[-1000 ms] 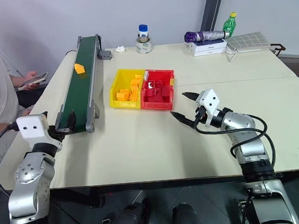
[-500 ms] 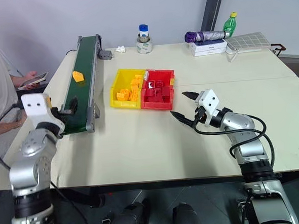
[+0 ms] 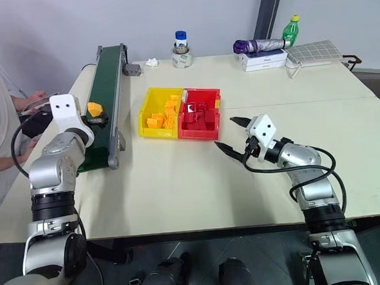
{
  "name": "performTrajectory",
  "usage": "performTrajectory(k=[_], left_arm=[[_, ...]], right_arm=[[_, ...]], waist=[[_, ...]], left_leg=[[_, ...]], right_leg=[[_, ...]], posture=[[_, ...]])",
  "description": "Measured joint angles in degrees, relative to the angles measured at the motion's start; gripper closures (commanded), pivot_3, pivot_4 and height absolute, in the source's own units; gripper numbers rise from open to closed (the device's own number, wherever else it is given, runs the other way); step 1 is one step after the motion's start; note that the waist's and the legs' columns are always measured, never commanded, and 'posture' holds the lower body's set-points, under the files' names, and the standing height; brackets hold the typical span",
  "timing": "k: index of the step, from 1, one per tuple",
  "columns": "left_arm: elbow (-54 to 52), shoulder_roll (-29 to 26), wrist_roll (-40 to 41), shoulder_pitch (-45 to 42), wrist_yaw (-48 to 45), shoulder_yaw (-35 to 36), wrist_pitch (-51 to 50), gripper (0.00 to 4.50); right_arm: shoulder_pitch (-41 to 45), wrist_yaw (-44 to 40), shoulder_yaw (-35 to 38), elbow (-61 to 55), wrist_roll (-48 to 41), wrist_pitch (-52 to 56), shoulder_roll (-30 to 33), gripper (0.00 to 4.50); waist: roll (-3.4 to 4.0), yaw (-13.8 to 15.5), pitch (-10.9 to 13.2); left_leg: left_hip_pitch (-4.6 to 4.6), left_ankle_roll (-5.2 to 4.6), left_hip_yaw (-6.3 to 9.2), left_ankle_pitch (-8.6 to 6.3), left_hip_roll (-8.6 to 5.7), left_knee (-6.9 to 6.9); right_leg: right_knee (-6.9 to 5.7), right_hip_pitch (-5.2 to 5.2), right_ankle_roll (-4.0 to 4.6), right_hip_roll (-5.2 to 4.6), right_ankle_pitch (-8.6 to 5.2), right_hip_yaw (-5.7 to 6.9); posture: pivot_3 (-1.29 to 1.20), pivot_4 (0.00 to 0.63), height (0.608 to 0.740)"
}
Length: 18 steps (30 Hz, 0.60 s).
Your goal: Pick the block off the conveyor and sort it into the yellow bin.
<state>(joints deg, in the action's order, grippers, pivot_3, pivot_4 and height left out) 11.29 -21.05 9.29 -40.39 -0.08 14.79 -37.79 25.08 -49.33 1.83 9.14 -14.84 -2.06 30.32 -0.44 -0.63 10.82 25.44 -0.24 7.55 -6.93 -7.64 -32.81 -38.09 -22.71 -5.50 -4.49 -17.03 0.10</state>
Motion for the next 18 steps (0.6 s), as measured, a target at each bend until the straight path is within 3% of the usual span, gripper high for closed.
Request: performTrajectory(k=[9,10,11,16,18], left_arm=[[0.1,0.7,-0.1,-0.2,0.7,0.0,-0.4,0.06],[0.1,0.8,-0.1,-0.2,0.9,0.0,-0.6,0.56],[0.1,0.9,-0.1,-0.2,1.2,0.0,-0.8,0.8],[-0.7,2.5,1.0,0.3,1.8,0.7,-3.4,3.26],[-0.8,2.5,1.0,0.3,2.1,0.6,-3.5,3.2]], right_arm=[[-0.2,0.5,0.0,0.0,0.0,0.1,0.0,0.0],[-0.2,0.5,0.0,0.0,0.0,0.1,0.0,0.0],[-0.2,0.5,0.0,0.0,0.0,0.1,0.0,0.0],[-0.2,0.6,0.0,0.0,0.1,0.1,0.0,0.0],[-0.2,0.6,0.0,0.0,0.1,0.1,0.0,0.0]], waist=[[0.0,0.1,0.0],[0.0,0.1,0.0],[0.0,0.1,0.0],[0.0,0.1,0.0],[0.0,0.1,0.0]], left_leg=[[0.0,0.0,0.0,0.0,0.0,-0.06],[0.0,0.0,0.0,0.0,0.0,-0.06],[0.0,0.0,0.0,0.0,0.0,-0.06],[0.0,0.0,0.01,0.0,0.0,-0.08],[-0.01,0.0,0.01,0.0,0.0,-0.08]], right_leg=[[-0.01,0.03,-0.01,0.0,0.01,0.0],[-0.01,0.03,-0.01,0.0,0.01,0.0],[-0.01,0.03,-0.02,0.0,0.01,0.0],[-0.01,0.04,-0.02,0.0,0.01,0.01],[-0.03,0.05,-0.02,0.0,0.02,0.01]], posture=[[0.0,0.15,0.74],[0.0,0.15,0.74],[0.0,0.15,0.74],[0.0,0.15,0.74],[0.0,0.15,0.74]])
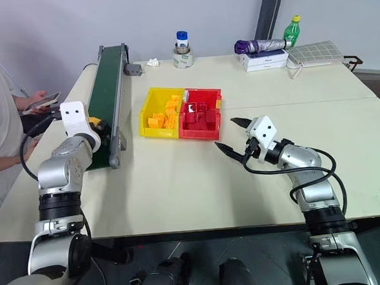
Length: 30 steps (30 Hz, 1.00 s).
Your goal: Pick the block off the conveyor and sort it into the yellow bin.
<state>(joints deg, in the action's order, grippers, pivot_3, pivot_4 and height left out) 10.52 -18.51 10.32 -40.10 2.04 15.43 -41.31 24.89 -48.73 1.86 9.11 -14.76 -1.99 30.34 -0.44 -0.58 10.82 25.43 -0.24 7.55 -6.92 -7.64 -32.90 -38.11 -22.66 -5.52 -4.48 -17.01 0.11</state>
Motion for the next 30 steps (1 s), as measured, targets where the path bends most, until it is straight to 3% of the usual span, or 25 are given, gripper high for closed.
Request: performTrajectory(k=[8,11,16,22,28,29,30], left_arm=[[-2.0,0.7,0.1,-3.8,0.1,-1.2,4.5,3.2],[-0.4,3.5,0.1,-7.1,-1.0,-3.1,7.4,3.2],[13.9,9.0,-2.0,-15.9,-3.7,-8.5,15.9,3.2],[32.5,10.6,-4.1,-22.8,-4.9,-10.0,27.1,3.2],[45.3,11.9,-2.9,-28.1,-9.8,-8.0,35.3,0.34],[46.0,11.9,-2.9,-28.3,-10.1,-7.9,36.1,0.04],[46.8,11.8,-2.9,-28.6,-10.5,-7.8,37.2,0.04]], right_arm=[[0.0,0.0,0.1,0.0,0.0,0.0,0.0,0.0],[-0.1,0.1,0.2,0.0,0.1,0.0,0.0,0.0],[0.1,0.2,0.1,0.0,0.2,-0.2,-0.1,0.0],[-1.3,1.1,0.8,-0.6,0.2,-0.3,0.3,0.0],[-3.7,2.3,1.1,-3.9,0.2,0.5,0.6,0.0],[-3.7,2.4,1.1,-4.4,0.2,0.5,0.6,0.0],[-3.7,2.5,1.2,-4.8,0.2,0.5,0.7,0.0]], waist=[[-0.02,0.2,0.0],[-0.02,0.6,0.0],[-0.03,1.3,0.0],[-0.05,0.8,0.0],[-0.06,1.0,0.0],[-0.06,0.9,0.0],[-0.06,0.9,0.0]], left_leg=[[0.03,0.0,0.01,0.0,-0.02,-0.04],[0.02,0.0,0.02,0.0,-0.02,-0.08],[0.03,-0.01,0.0,0.0,-0.06,-0.13],[0.07,-0.03,0.01,0.0,-0.05,-0.04],[0.13,-0.05,0.01,-0.01,-0.1,-0.12],[0.13,-0.05,0.01,-0.01,-0.1,-0.12],[0.12,-0.05,0.01,-0.01,-0.09,-0.12]], right_leg=[[0.01,0.02,-0.01,-0.01,0.01,0.02],[0.01,0.05,-0.03,-0.01,0.02,0.03],[0.06,0.1,-0.11,-0.03,0.06,0.04],[0.01,-0.02,-0.13,-0.03,0.06,0.05],[0.03,-0.01,-0.23,-0.05,0.11,0.05],[0.03,0.0,-0.23,-0.05,0.11,0.05],[0.02,0.0,-0.23,-0.05,0.11,0.05]], posture=[[0.0,0.15,0.74],[0.0,0.15,0.74],[0.0,0.15,0.74],[0.0,0.15,0.74],[0.0,0.15,0.74],[0.0,0.15,0.74],[0.0,0.15,0.74]])
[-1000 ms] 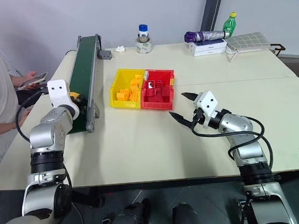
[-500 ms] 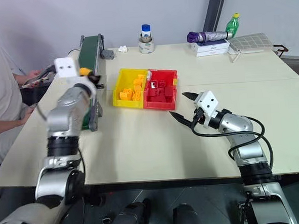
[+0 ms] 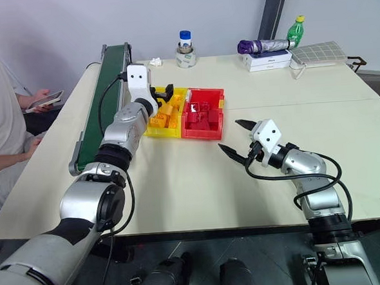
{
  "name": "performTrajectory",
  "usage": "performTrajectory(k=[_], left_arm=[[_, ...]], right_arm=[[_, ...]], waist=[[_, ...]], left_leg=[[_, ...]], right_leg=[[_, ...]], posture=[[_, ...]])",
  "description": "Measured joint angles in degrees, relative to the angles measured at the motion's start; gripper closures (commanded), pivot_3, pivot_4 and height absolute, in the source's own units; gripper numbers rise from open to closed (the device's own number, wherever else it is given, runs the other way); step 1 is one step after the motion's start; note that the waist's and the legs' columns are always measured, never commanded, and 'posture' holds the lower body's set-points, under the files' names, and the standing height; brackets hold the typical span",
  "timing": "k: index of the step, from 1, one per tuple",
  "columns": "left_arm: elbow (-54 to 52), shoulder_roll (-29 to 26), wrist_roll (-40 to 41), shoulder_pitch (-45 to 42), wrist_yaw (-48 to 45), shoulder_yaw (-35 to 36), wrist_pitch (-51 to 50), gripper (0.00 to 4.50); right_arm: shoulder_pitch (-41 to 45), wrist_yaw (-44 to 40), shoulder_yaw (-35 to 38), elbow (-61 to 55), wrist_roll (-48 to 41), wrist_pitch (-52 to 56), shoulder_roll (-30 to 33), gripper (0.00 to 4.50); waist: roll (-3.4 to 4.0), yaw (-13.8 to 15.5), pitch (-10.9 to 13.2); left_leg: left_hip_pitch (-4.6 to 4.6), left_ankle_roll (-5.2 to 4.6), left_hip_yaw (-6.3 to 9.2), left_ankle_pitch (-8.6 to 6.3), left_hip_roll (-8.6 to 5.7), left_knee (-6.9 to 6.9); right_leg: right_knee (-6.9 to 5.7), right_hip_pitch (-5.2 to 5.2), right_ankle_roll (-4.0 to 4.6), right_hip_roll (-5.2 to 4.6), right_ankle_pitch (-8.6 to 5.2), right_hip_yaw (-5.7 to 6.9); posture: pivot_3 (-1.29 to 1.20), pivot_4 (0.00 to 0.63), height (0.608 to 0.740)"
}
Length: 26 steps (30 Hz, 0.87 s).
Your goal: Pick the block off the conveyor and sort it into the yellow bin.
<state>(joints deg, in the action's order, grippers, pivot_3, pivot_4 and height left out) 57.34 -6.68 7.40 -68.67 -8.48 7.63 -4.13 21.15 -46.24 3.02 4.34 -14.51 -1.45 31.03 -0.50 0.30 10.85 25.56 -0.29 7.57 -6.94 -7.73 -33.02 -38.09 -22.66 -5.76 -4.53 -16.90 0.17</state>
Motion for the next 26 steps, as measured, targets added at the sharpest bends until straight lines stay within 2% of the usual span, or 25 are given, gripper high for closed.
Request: performTrajectory(k=[4,7,9,13,17,19,22,26], left_arm=[[0.3,-0.6,0.2,-0.3,-1.4,0.3,1.8,0.04],[-7.3,-2.8,1.7,2.0,-3.8,0.6,-0.3,0.04],[-21.7,-5.9,3.5,8.5,-7.9,0.0,-5.4,0.04],[-42.5,-11.4,8.3,20.3,-14.5,-0.3,-18.1,0.04],[-65.3,-22.9,18.7,35.4,-25.1,1.1,-30.9,0.04],[-72.3,-26.9,23.5,40.9,-28.8,4.0,-34.4,0.04],[-75.9,-31.5,25.6,46.7,-30.4,8.8,-35.4,0.04],[-75.9,-33.3,25.8,54.7,-31.8,14.1,-33.6,0.04]], right_arm=[[-0.1,0.5,0.0,-0.2,0.0,0.7,0.1,0.0],[-0.1,0.6,0.0,-0.3,0.0,1.1,0.1,0.0],[0.0,0.5,0.0,-0.3,0.0,1.1,0.1,0.0],[0.2,0.0,0.1,0.0,-0.1,1.1,0.5,0.0],[2.0,-1.3,-0.2,1.7,-0.1,0.6,0.5,0.0],[2.7,-1.9,-0.2,3.3,-0.1,0.2,0.5,0.0],[4.0,-2.9,-0.7,4.7,-0.1,-0.5,0.3,0.0],[4.9,-4.0,-1.0,6.2,0.0,-1.3,0.1,0.0]], waist=[[0.0,0.0,0.0],[-0.01,-0.5,0.0],[0.02,-1.4,0.0],[0.03,-1.5,0.0],[0.07,-1.5,0.0],[0.07,-1.1,0.0],[0.1,-0.7,0.0],[0.1,-0.8,0.0]], left_leg=[[0.01,0.0,0.0,0.0,0.0,0.0],[0.03,0.0,0.0,0.01,0.01,0.03],[-0.01,-0.04,-0.02,0.02,0.01,0.08],[-0.06,-0.12,-0.01,0.07,0.08,0.08],[-0.1,0.0,-0.03,-0.01,0.14,0.09],[-0.11,0.01,-0.01,-0.02,0.15,0.09],[-0.17,0.01,-0.01,-0.03,0.15,0.08],[-0.15,0.01,-0.03,-0.04,0.15,0.09]], right_leg=[[0.0,-0.01,0.0,0.0,0.0,0.0],[-0.01,-0.05,0.0,0.01,0.0,-0.01],[-0.01,-0.04,0.01,0.01,0.0,-0.08],[-0.08,-0.06,0.04,0.08,0.01,-0.11],[-0.05,-0.04,0.16,0.1,0.01,-0.15],[-0.03,-0.06,0.35,0.11,-0.09,-0.14],[-0.01,-0.1,0.53,0.09,-0.2,-0.14],[0.01,-0.09,0.56,0.06,-0.22,-0.18]], posture=[[0.0,0.15,0.74],[0.0,0.15,0.74],[0.0,0.15,0.74],[0.0,0.15,0.74],[0.0,0.15,0.74],[0.0,0.15,0.74],[0.0,0.15,0.74],[0.0,0.15,0.74]])
